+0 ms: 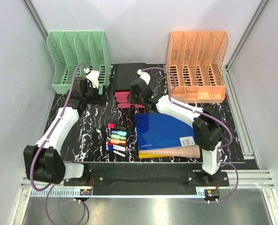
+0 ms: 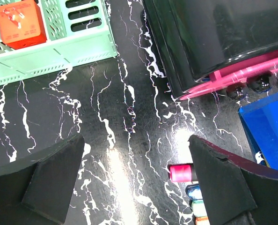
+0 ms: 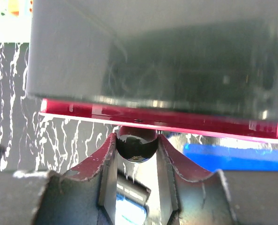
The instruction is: Organize the desk
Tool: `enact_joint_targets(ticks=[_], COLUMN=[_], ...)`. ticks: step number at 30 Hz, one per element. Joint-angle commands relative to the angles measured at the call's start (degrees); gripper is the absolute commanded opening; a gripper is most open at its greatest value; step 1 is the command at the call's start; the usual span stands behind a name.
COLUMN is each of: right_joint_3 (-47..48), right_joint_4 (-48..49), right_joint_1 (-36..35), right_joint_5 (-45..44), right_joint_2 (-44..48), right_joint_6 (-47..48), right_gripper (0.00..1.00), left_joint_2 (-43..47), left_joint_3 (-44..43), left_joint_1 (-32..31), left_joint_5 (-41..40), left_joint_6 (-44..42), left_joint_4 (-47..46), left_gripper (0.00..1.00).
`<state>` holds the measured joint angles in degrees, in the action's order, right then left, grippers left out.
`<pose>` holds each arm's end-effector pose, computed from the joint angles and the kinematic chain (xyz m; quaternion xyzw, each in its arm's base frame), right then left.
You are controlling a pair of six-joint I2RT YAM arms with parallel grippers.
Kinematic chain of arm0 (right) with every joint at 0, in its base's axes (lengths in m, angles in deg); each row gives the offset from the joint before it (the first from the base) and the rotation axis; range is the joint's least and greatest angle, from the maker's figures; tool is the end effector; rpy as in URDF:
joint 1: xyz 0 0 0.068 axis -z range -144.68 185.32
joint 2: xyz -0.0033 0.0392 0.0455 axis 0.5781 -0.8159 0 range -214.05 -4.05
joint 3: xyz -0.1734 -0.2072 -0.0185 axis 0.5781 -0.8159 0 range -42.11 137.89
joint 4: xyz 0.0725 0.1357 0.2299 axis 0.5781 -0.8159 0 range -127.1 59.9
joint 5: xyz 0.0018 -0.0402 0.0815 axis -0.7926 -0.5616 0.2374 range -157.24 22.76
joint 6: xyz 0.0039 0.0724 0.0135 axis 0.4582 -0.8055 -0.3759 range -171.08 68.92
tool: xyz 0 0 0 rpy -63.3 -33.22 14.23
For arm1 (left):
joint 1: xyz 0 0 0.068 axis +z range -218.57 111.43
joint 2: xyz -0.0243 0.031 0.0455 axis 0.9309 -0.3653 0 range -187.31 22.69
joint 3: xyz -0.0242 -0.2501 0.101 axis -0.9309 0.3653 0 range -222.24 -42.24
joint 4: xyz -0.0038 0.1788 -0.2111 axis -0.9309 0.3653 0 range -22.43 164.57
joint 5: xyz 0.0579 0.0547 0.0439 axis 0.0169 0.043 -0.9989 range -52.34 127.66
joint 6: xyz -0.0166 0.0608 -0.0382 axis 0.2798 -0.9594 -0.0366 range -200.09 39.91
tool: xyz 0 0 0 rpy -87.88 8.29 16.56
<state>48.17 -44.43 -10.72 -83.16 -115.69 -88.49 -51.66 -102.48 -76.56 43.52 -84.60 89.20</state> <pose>0.3521 0.3409 0.2400 -0.0033 0.8834 0.2089 0.4194 0.3230 -0.0516 0.2813 0.1200 0.8810 -0.0593 0.4539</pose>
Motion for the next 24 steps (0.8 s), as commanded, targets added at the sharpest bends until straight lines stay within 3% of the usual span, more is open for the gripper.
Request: enact_joint_targets(ticks=[1, 15, 17, 18, 22, 24], right_joint_3=[-3.26, -15.48, -16.01, -16.10, -15.66, -15.57], right_joint_4=[-0.17, -1.58, -2.02, -2.28, -4.13, -5.18], right_joint_1=[-1.59, -8.27, -8.27, -8.36, -8.36, -8.36], right_joint_5=[-1.39, -2.62, -2.45, -2.45, -3.32, -3.76], right_joint_2=[5.98, 14.25, 14.51, 14.60, 16.18, 17.23], right_joint_6=[-0.74, -3.90, -4.08, -4.25, -3.90, -3.46], right_gripper=[0.00, 0.01, 0.14, 0.36, 0.65, 0.69], left_joint_2=[2.19, 3.15, 2.98, 2.98, 3.94, 6.22], left_joint_3=[0.66, -1.79, -2.85, -3.73, -2.86, -1.02], left_joint_1=[-0.10, -0.10, -0.10, -0.10, -0.10, -0.18], left_joint_5=[-1.65, -0.61, 0.72, 1.77, 3.79, 5.20], left_joint_6=[-0.76, -1.99, -4.43, -5.58, -10.77, -14.11], left_joint_4=[-0.80, 3.06, 6.40, 7.71, 13.51, 15.10], left_gripper=[0.99, 0.99, 0.99, 0.99, 0.99, 0.99])
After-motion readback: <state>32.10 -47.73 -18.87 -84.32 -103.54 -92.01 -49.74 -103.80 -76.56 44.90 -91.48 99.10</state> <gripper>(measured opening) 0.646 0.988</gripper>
